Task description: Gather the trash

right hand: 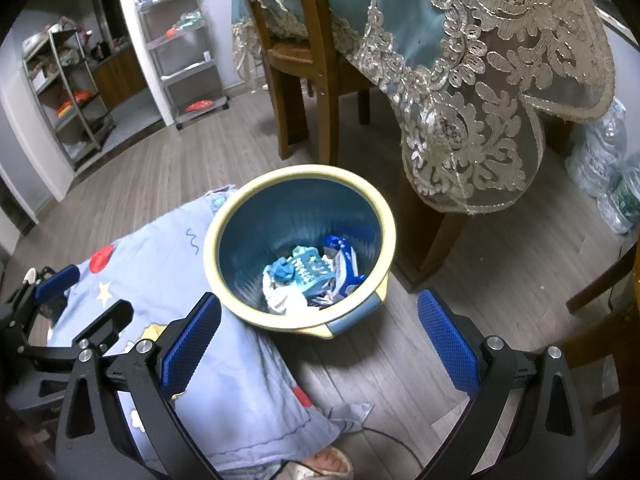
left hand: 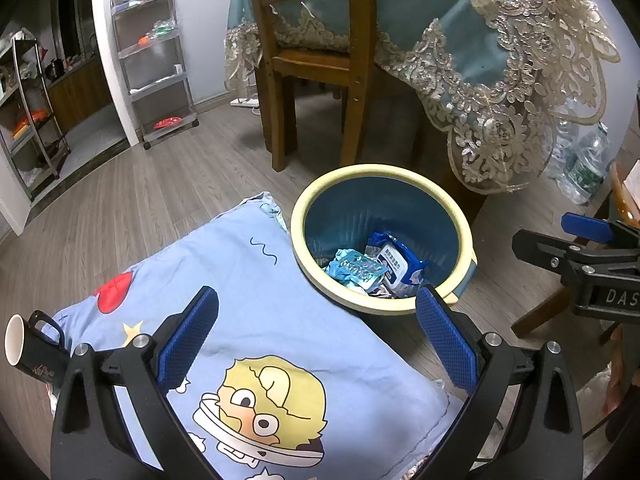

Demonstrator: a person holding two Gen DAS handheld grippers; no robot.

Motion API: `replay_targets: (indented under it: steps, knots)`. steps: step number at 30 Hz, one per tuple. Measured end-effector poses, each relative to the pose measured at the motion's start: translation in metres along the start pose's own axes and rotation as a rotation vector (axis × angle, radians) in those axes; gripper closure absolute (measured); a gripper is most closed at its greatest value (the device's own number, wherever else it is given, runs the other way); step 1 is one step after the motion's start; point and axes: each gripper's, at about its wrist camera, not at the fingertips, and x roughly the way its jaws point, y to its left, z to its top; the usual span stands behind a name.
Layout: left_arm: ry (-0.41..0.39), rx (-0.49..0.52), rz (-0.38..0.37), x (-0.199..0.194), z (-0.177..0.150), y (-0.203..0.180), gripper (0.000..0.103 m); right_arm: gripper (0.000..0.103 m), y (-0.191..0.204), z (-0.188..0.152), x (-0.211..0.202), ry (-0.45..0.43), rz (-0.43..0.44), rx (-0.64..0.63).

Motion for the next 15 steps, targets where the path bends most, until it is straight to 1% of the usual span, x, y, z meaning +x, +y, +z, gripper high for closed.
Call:
replay_targets:
  steps: [15]
  knots:
    - [0.002, 0.004, -0.003, 0.0010, -0.0007, -0.0012, 0.006, 0.005, -0.0002, 0.0004, 0.0000, 0.001, -0.003, 0.003]
